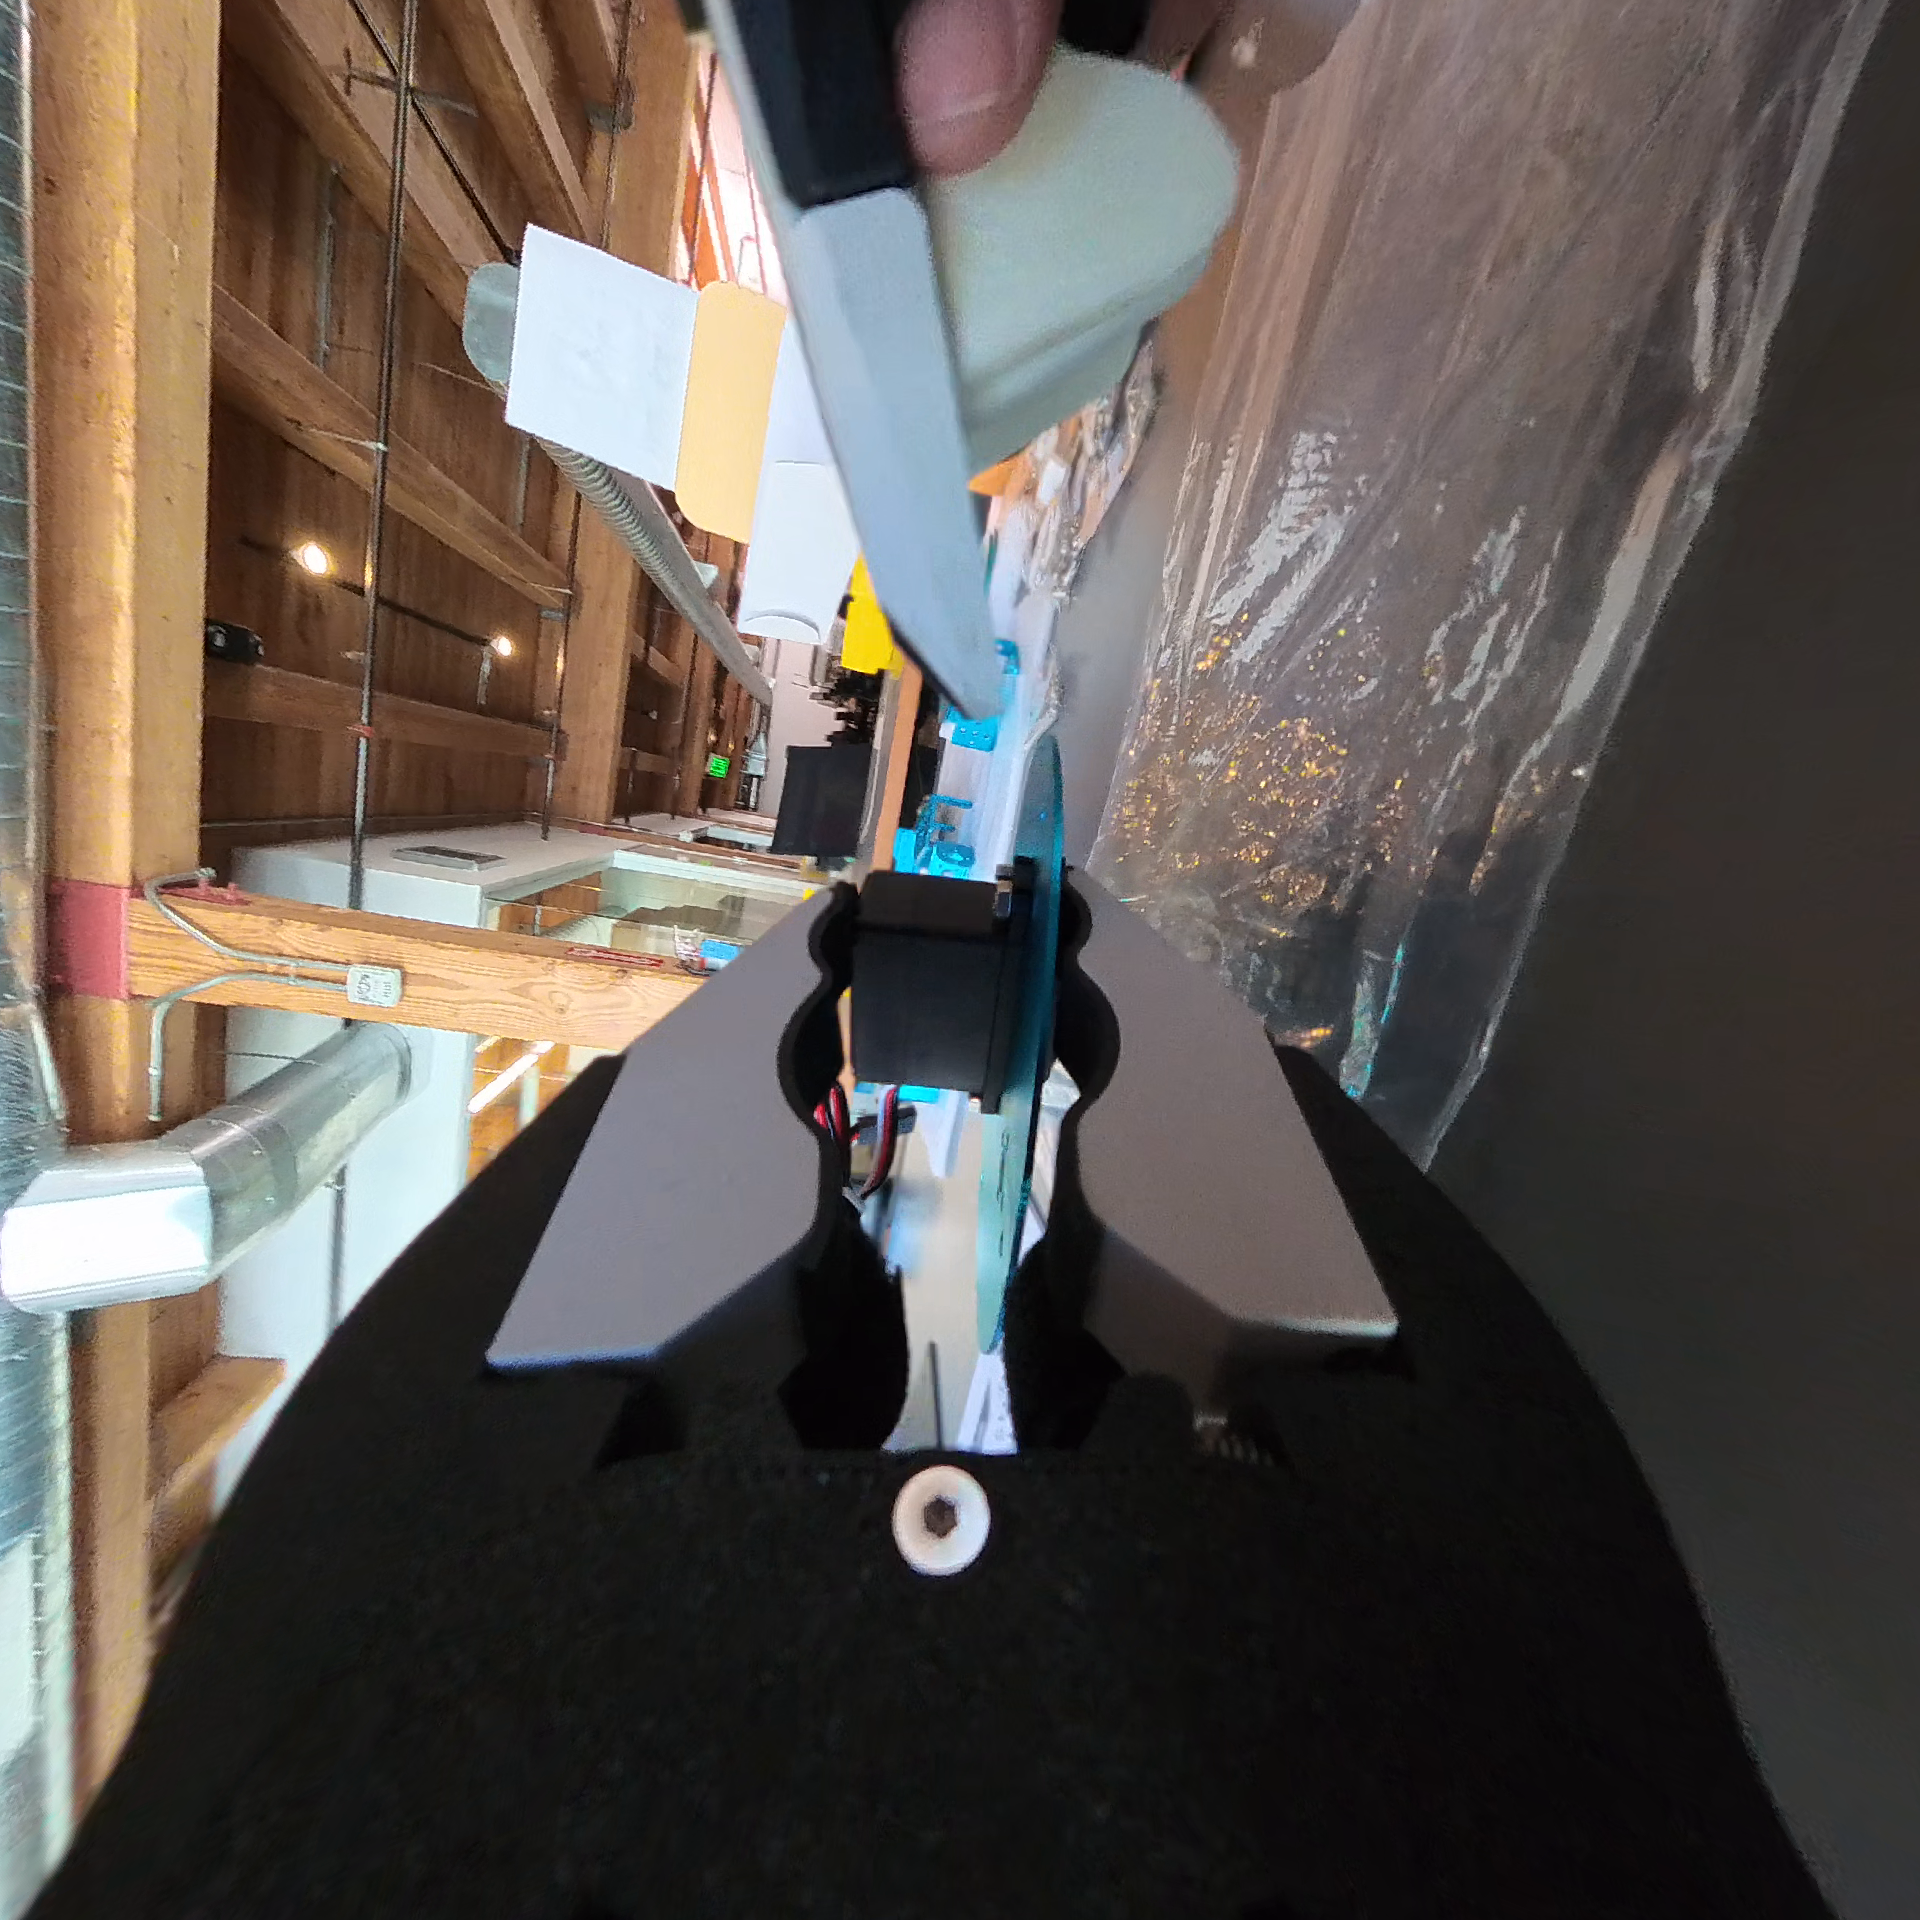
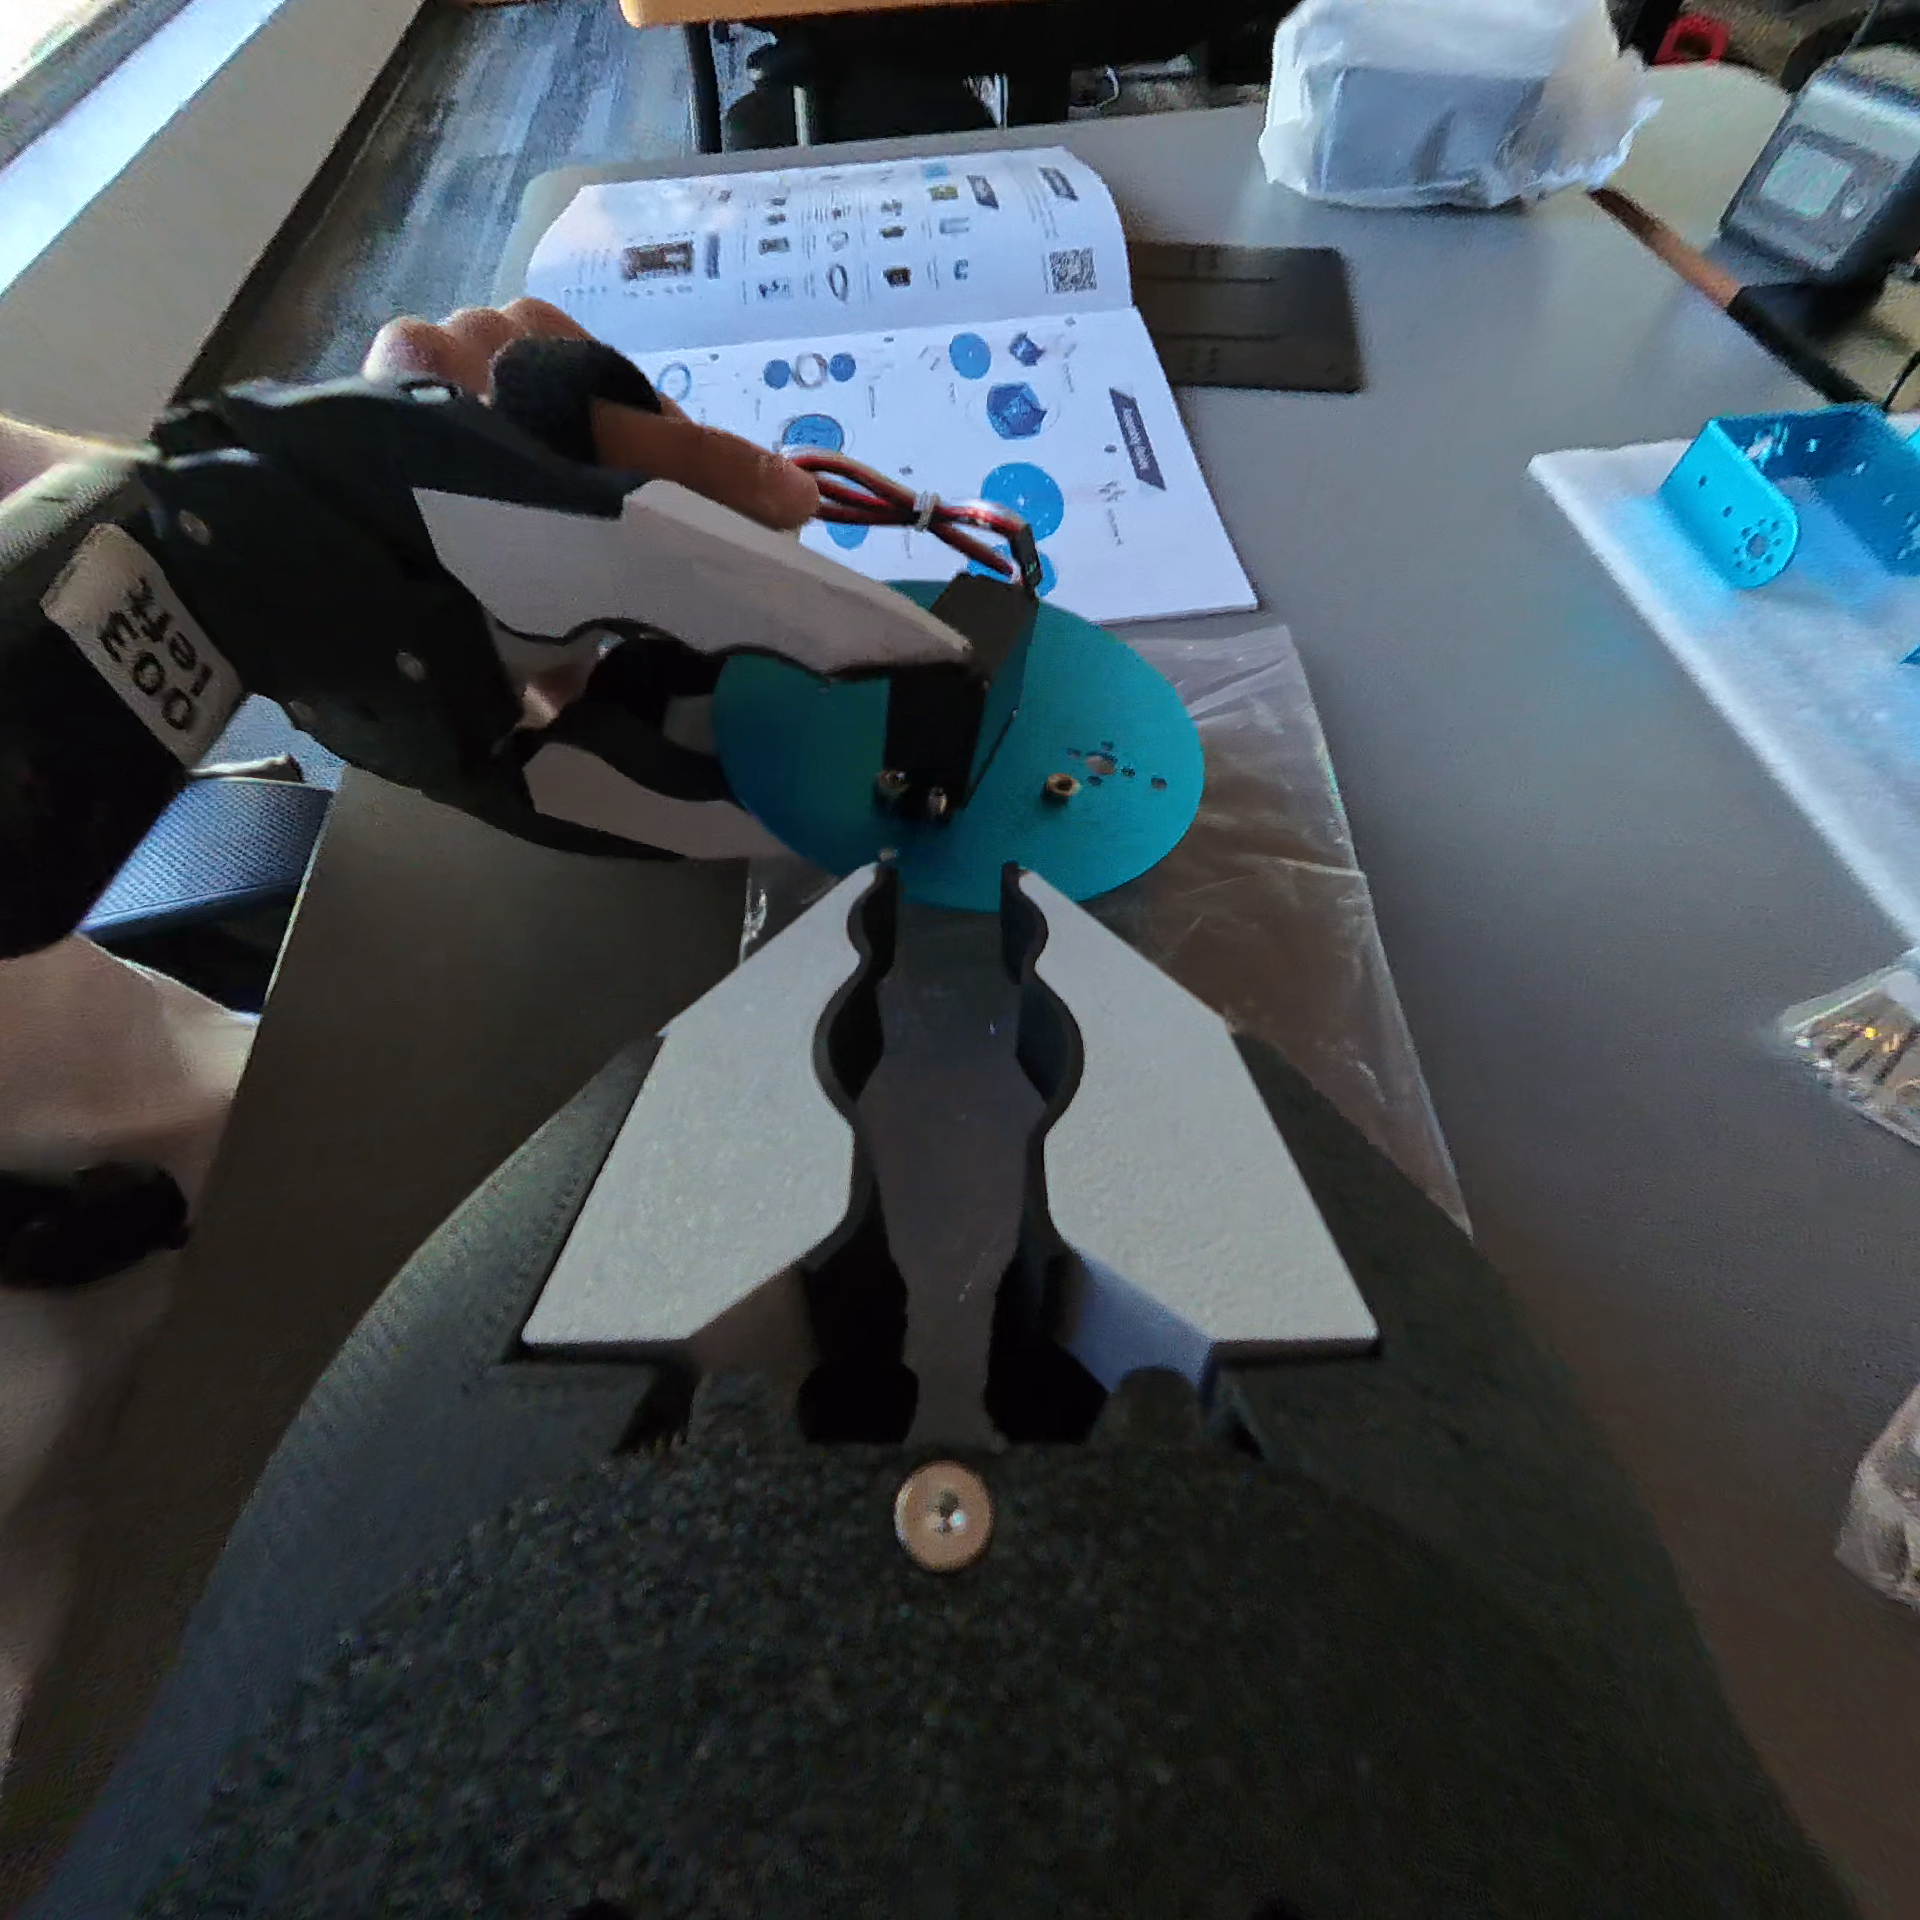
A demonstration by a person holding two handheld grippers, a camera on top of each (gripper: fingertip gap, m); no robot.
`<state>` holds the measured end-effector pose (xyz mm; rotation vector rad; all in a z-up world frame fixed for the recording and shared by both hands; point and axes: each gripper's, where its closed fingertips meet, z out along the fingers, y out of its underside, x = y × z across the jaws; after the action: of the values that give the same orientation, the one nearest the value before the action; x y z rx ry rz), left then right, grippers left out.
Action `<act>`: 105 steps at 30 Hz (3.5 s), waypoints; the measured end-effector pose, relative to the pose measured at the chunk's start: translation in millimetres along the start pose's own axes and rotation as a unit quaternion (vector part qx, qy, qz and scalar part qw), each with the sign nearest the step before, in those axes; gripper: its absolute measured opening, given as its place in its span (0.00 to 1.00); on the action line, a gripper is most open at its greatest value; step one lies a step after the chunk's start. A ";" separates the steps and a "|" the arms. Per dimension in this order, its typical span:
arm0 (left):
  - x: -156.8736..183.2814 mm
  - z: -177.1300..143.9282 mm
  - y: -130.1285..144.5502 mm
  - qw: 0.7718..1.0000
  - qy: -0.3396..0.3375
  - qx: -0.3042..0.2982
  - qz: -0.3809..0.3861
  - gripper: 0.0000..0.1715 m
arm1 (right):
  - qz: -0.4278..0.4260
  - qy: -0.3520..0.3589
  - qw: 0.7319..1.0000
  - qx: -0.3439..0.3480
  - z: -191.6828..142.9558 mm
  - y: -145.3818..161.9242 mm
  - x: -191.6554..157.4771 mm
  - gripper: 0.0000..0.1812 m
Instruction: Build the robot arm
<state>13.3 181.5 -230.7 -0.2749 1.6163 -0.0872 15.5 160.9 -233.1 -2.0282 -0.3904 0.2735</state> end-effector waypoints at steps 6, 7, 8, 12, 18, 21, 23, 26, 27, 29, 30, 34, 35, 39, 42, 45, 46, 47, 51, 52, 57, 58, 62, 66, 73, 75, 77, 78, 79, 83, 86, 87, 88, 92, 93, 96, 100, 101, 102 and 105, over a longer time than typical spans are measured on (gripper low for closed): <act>1.4 -4.2 -1.0 0.998 -0.015 0.011 0.057 0.21 | -0.029 -0.050 0.998 0.014 3.7 -11.2 11.8 0.12; 0.4 -4.9 -1.3 0.998 -0.018 0.014 0.063 0.21 | -0.032 -0.063 0.997 0.011 3.5 -11.6 15.9 0.13; -0.1 -5.2 -1.1 0.997 -0.019 0.015 0.068 0.21 | -0.033 -0.074 0.997 0.011 3.0 -13.0 20.5 0.14; 0.9 -9.0 1.1 0.998 0.001 0.019 0.058 0.21 | -0.044 -0.086 0.995 -0.040 13.3 6.2 51.7 0.17; -28.6 -36.4 34.0 0.999 -0.004 -0.036 0.031 0.21 | -0.102 -0.084 0.988 -0.082 56.7 17.2 70.7 0.14; -34.9 -48.0 47.1 0.997 -0.009 -0.065 0.034 0.21 | -0.129 -0.061 0.984 -0.104 79.0 18.0 85.3 0.12; -32.9 -53.0 51.1 0.996 -0.008 -0.077 0.035 0.21 | -0.123 -0.073 0.983 -0.115 87.2 20.7 84.9 0.12; -27.6 -56.8 54.8 0.995 -0.007 -0.088 0.039 0.21 | -0.126 -0.068 0.983 -0.118 93.1 22.2 85.9 0.10; -26.2 -57.0 56.0 0.995 -0.007 -0.090 0.039 0.21 | -0.131 -0.063 0.983 -0.115 93.9 21.2 86.5 0.08; -24.8 -55.9 57.4 0.995 -0.007 -0.089 0.037 0.21 | -0.134 -0.064 0.982 -0.115 95.4 21.3 84.9 0.06; -24.2 -54.7 57.8 0.995 -0.007 -0.088 0.036 0.21 | -0.133 -0.067 0.982 -0.114 96.3 21.3 83.1 0.05; -23.1 -46.8 56.1 0.996 -0.007 -0.077 0.051 0.21 | -0.137 -0.057 0.982 -0.113 95.9 21.4 83.5 0.03; -22.9 -44.0 55.3 0.996 -0.007 -0.073 0.057 0.21 | -0.139 -0.049 0.983 -0.109 94.1 19.2 85.0 0.03; -21.2 -31.0 50.5 0.995 -0.009 -0.061 0.079 0.21 | -0.131 -0.096 0.985 -0.049 69.2 -16.7 58.2 0.03; -20.2 -21.4 45.0 0.995 -0.015 -0.054 0.084 0.21 | -0.111 -0.175 0.978 -0.014 46.2 -46.7 16.9 0.03; -22.4 -14.2 39.9 0.995 -0.028 -0.052 0.076 0.21 | -0.123 -0.166 0.978 -0.033 44.1 -50.9 2.7 0.03; -23.3 -12.9 37.7 0.996 -0.033 -0.049 0.073 0.21 | -0.132 -0.150 0.979 -0.043 45.8 -49.8 4.0 0.03; -24.6 -11.7 36.1 0.996 -0.038 -0.049 0.070 0.21 | -0.140 -0.140 0.979 -0.052 46.6 -48.2 4.8 0.03; -27.3 -9.1 33.7 0.996 -0.049 -0.053 0.055 0.21 | -0.136 -0.141 0.979 -0.061 47.0 -46.4 0.9 0.03; -26.9 -9.0 33.1 0.996 -0.050 -0.053 0.053 0.21 | -0.135 -0.140 0.979 -0.060 47.2 -46.7 0.5 0.03; -24.6 -9.5 32.1 0.996 -0.052 -0.055 0.049 0.21 | -0.135 -0.134 0.979 -0.069 51.9 -42.9 1.1 0.03; -23.8 -9.5 32.4 0.996 -0.052 -0.057 0.048 0.21 | -0.133 -0.134 0.979 -0.071 52.8 -41.9 0.9 0.03; -22.0 -10.0 33.2 0.996 -0.053 -0.060 0.045 0.21 | -0.126 -0.130 0.980 -0.077 54.6 -39.7 1.2 0.03; -24.7 -8.7 36.2 0.995 -0.060 -0.076 0.035 0.21 | -0.097 -0.111 0.986 -0.080 57.9 -40.0 2.8 0.03; -27.2 -6.6 38.8 0.993 -0.070 -0.088 0.035 0.21 | -0.051 -0.101 0.991 -0.077 59.7 -41.1 4.8 0.03; -27.3 -6.6 38.8 0.993 -0.069 -0.087 0.033 0.21 | -0.052 -0.100 0.991 -0.076 59.6 -41.4 4.8 0.03; -27.5 -6.8 38.8 0.993 -0.070 -0.087 0.033 0.21 | -0.054 -0.095 0.991 -0.078 59.7 -41.2 4.9 0.03; -27.5 -7.0 38.8 0.993 -0.070 -0.087 0.033 0.21 | -0.056 -0.094 0.991 -0.079 59.7 -41.5 4.6 0.03; -27.8 -7.2 38.7 0.993 -0.071 -0.086 0.032 0.21 | -0.059 -0.093 0.991 -0.080 59.7 -41.7 4.7 0.03; -29.5 -7.9 38.9 0.993 -0.075 -0.085 0.029 0.21 | -0.058 -0.093 0.991 -0.078 59.2 -43.5 4.5 0.04; -30.5 -8.1 39.6 0.993 -0.077 -0.087 0.027 0.21 | -0.057 -0.097 0.991 -0.076 58.6 -44.4 4.1 0.05; -30.8 -8.2 40.0 0.993 -0.077 -0.087 0.027 0.21 | -0.055 -0.100 0.991 -0.074 58.2 -45.1 3.4 0.05; -31.0 -8.3 40.1 0.993 -0.077 -0.087 0.026 0.21 | -0.052 -0.105 0.991 -0.071 57.7 -46.2 2.2 0.06; -31.4 -8.5 40.7 0.993 -0.078 -0.086 0.024 0.21 | -0.051 -0.113 0.991 -0.056 53.8 -51.5 2.0 0.09; -31.5 -8.6 40.9 0.993 -0.078 -0.086 0.023 0.21 | -0.059 -0.126 0.989 -0.044 51.2 -53.5 -0.6 0.11; -32.5 -9.0 41.8 0.993 -0.078 -0.085 0.015 0.21 | -0.086 -0.159 0.984 -0.001 45.0 -53.5 -7.2 0.23; -32.8 -8.9 42.3 0.994 -0.076 -0.083 0.008 0.21 | -0.060 -0.209 0.976 0.030 41.8 -46.1 -20.4 0.38; -32.6 -8.7 42.0 0.994 -0.075 -0.082 0.009 0.21 | -0.057 -0.205 0.977 0.028 44.5 -43.2 -19.9 0.41; -32.0 -8.4 41.6 0.994 -0.074 -0.082 0.010 0.21 | -0.060 -0.202 0.977 0.026 47.0 -41.2 -19.9 0.42; -30.2 -7.5 40.4 0.994 -0.070 -0.081 0.013 0.21 | -0.076 -0.195 0.977 0.024 51.7 -39.9 -22.7 0.43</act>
<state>2.1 226.7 -209.8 -0.3763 1.4891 0.0816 -30.0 211.6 -221.2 -1.8806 -0.7727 0.5837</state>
